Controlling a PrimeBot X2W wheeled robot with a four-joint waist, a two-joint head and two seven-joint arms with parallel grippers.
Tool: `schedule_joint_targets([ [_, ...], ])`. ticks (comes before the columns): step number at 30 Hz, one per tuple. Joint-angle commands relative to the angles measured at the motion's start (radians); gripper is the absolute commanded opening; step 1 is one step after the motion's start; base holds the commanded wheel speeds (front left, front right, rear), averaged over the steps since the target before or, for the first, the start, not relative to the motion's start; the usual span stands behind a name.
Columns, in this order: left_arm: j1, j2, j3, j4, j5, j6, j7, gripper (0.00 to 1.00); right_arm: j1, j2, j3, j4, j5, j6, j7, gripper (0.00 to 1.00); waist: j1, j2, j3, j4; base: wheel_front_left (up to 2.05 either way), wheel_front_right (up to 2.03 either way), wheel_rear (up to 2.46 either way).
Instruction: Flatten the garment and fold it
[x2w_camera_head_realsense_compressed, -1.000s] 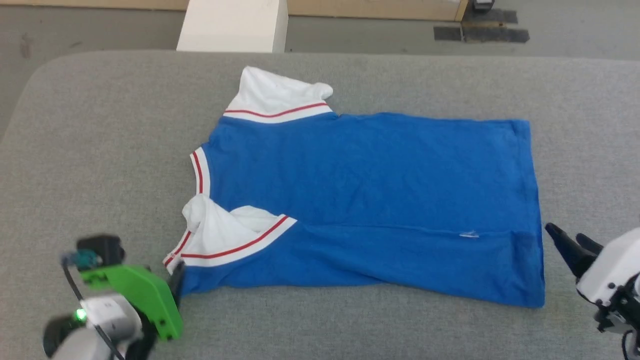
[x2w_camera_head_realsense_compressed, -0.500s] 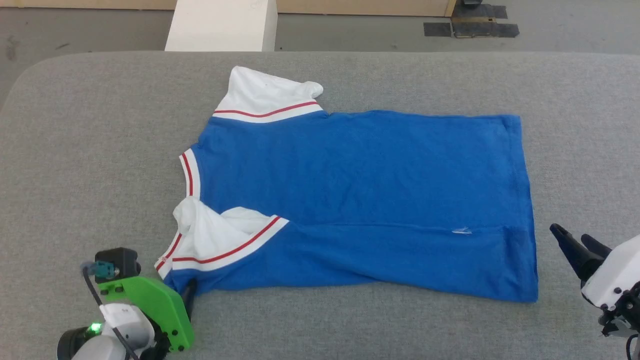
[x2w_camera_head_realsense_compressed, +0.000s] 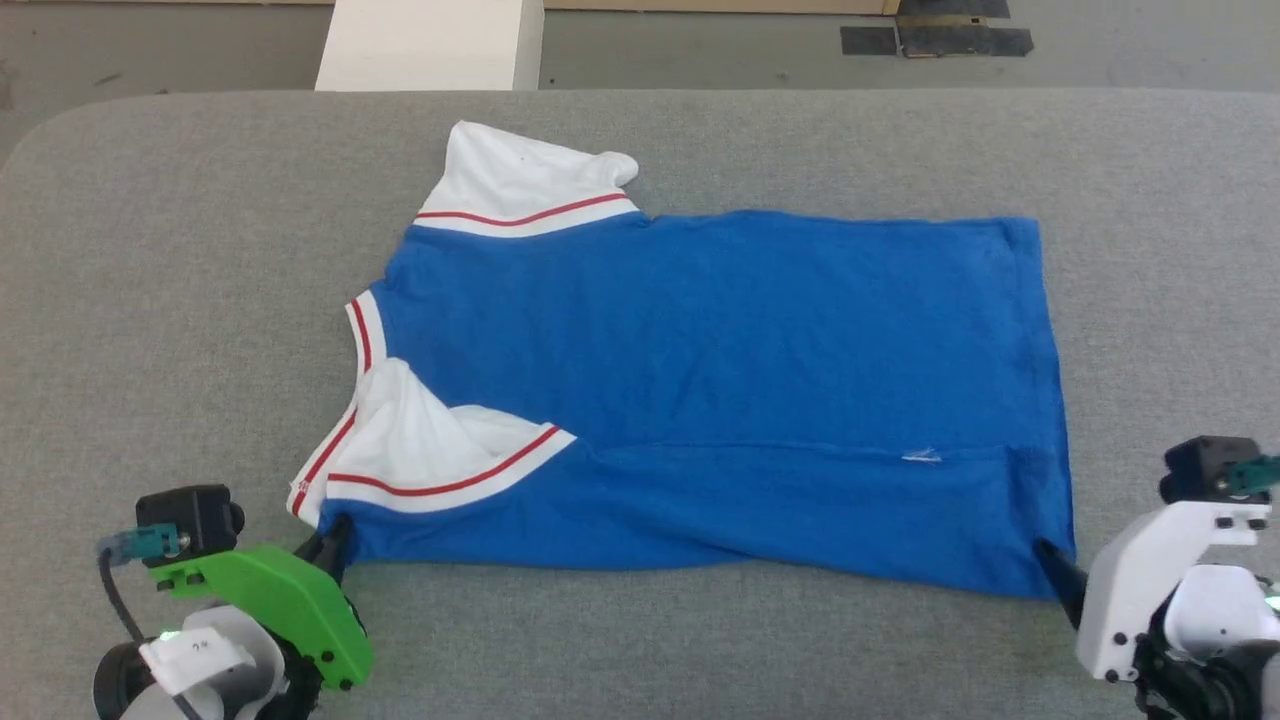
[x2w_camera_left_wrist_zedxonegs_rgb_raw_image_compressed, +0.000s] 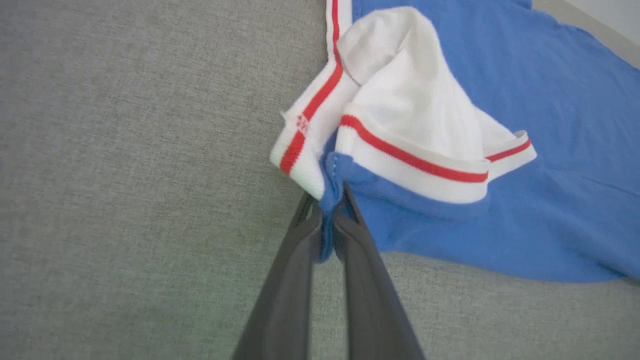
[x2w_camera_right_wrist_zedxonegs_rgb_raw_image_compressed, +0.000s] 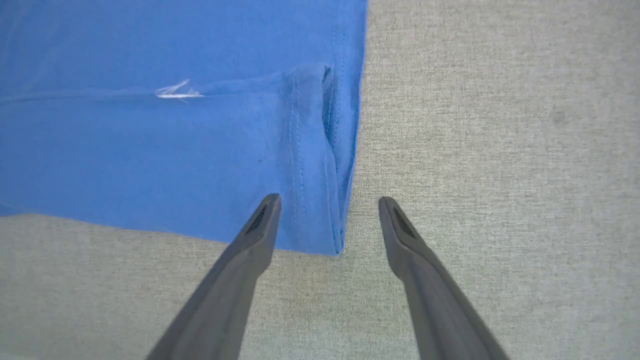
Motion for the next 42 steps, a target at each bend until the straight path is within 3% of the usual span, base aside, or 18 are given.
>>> schedule_joint_targets([
  [1,0.021,0.008,0.005,-0.025,-0.004,0.012,0.000,0.00,-0.016,0.000,0.011,0.023,-0.027,-0.002,0.001,1.00,0.0000,0.0000,0.008,0.008,0.00,0.00,0.00],
  [9,0.044,0.012,-0.001,-0.094,0.000,0.041,0.017,0.00,-0.088,-0.003,0.025,0.158,-0.110,-0.002,-0.019,1.00,0.0000,0.0000,0.029,0.025,0.00,0.00,0.00],
  [11,0.044,0.010,-0.004,-0.095,-0.002,0.041,0.019,0.00,-0.097,-0.004,0.031,0.183,-0.104,-0.002,-0.010,0.31,0.0000,0.0000,0.029,0.026,0.00,0.00,0.00],
  [12,0.043,0.008,-0.004,-0.094,-0.003,0.040,0.017,0.00,-0.102,-0.006,0.033,0.191,-0.097,-0.002,-0.010,0.02,0.0000,0.0000,0.028,0.025,0.00,0.00,0.00],
  [13,0.042,0.006,-0.003,-0.092,-0.005,0.039,0.016,0.00,-0.106,-0.008,0.032,0.196,-0.090,-0.002,-0.008,0.00,0.0000,0.0000,0.026,0.025,0.00,0.00,0.00],
  [19,0.046,0.021,0.030,-0.087,-0.023,0.045,0.017,0.00,-0.123,-0.061,0.012,0.167,-0.007,-0.002,0.014,0.00,0.0000,0.0000,-0.011,0.022,0.00,0.00,0.00],
  [24,0.093,0.057,0.067,-0.137,-0.039,0.085,0.048,0.00,-0.089,-0.115,-0.033,0.069,0.038,-0.002,0.099,0.00,0.0000,0.0000,-0.049,0.021,0.00,0.00,0.00],
  [28,0.153,0.069,0.060,-0.179,-0.052,0.121,0.096,0.00,-0.021,-0.120,-0.058,0.021,0.049,-0.002,0.171,0.00,0.0000,0.0000,-0.062,0.026,0.00,0.00,0.00],
  [31,0.178,0.052,0.036,-0.176,-0.074,0.119,0.120,0.00,0.026,-0.096,-0.070,0.011,0.047,-0.002,0.193,0.00,0.0000,0.0000,-0.065,0.029,0.00,0.00,0.00],
  [32,0.180,0.042,0.026,-0.160,-0.082,0.114,0.125,0.11,0.040,-0.084,-0.072,0.016,0.044,-0.002,0.196,0.00,0.0000,0.0000,-0.068,0.029,0.00,0.00,0.00],
  [33,0.179,0.031,0.019,-0.143,-0.090,0.108,0.127,0.43,0.049,-0.075,-0.070,0.019,0.040,-0.002,0.189,0.00,0.0000,0.0000,-0.071,0.030,0.00,0.00,0.00],
  [34,0.176,0.023,0.014,-0.129,-0.096,0.102,0.127,0.96,0.053,-0.066,-0.072,0.024,0.040,-0.002,0.179,0.00,0.0000,0.0000,-0.073,0.029,0.00,0.00,0.00],
  [35,0.173,0.017,0.009,-0.112,-0.100,0.096,0.128,1.00,0.057,-0.056,-0.073,0.031,0.040,-0.002,0.172,0.20,0.0000,0.0000,-0.077,0.028,0.00,0.00,0.00],
  [36,0.170,0.014,0.007,-0.099,-0.103,0.092,0.128,1.00,0.058,-0.052,-0.070,0.034,0.038,-0.002,0.163,1.00,0.0000,0.0000,-0.081,0.027,0.00,0.00,0.00],
  [42,0.119,0.036,0.053,-0.113,-0.067,0.079,0.057,1.00,0.030,-0.037,-0.086,-0.002,0.055,-0.002,0.095,1.00,0.0000,0.0000,-0.099,0.022,0.00,0.00,0.00],
])
